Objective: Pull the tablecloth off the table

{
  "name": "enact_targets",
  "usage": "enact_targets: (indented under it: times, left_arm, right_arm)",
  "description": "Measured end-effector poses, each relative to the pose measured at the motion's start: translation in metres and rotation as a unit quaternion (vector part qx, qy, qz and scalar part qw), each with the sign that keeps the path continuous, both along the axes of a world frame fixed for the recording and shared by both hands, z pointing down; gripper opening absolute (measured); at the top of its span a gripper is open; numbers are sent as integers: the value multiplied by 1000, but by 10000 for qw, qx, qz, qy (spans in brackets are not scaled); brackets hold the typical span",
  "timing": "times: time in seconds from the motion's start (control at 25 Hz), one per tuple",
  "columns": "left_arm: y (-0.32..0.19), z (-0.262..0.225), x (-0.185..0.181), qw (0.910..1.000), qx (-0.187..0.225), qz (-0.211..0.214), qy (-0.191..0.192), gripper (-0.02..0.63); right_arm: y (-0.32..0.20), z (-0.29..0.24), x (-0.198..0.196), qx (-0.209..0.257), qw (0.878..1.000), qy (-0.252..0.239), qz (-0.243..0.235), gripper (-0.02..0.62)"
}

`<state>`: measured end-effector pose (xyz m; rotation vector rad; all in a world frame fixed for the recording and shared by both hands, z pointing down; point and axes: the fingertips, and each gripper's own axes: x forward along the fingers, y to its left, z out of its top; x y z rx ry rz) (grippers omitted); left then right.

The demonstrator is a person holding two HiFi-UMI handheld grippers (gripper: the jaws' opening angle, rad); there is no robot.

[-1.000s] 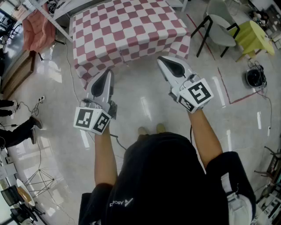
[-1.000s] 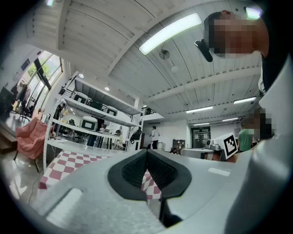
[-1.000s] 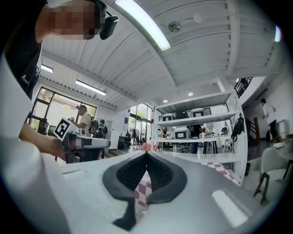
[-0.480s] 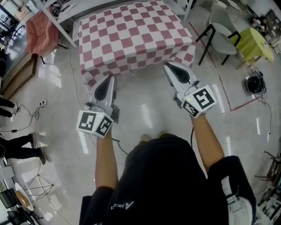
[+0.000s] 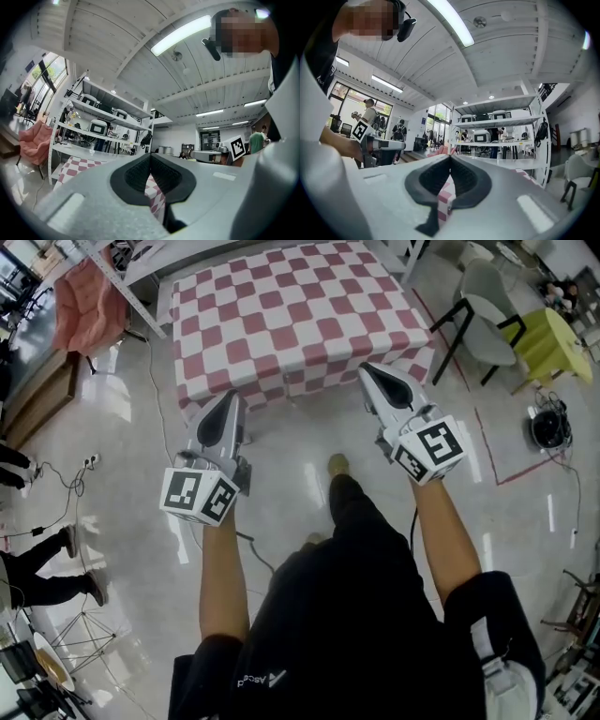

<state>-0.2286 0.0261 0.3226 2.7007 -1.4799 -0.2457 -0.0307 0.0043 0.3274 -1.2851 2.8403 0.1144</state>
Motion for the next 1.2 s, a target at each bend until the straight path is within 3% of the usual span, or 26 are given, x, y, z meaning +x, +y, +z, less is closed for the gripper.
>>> enact_targets:
  times: [0.24,0.72,0.96,1.2]
  left_arm:
    - [-82,15,-3,9997,-77,-203,-124,9]
    - [-317,23,1,9952,-363,-840,-339,9]
    - [-400,44,4,9895,-760,-1089,-574,10]
    - [-456,82,-3,9807,-1394,-1145,-748,11]
  right_arm:
    - [-89,9,6,55,10000,34,-47,0]
    - [-340,34,30,-411,9988,210,-148,2]
    - [-431,63,41,-750,9963,393,-128,2]
    - [-484,99,41,-1220,9906,616,49,14]
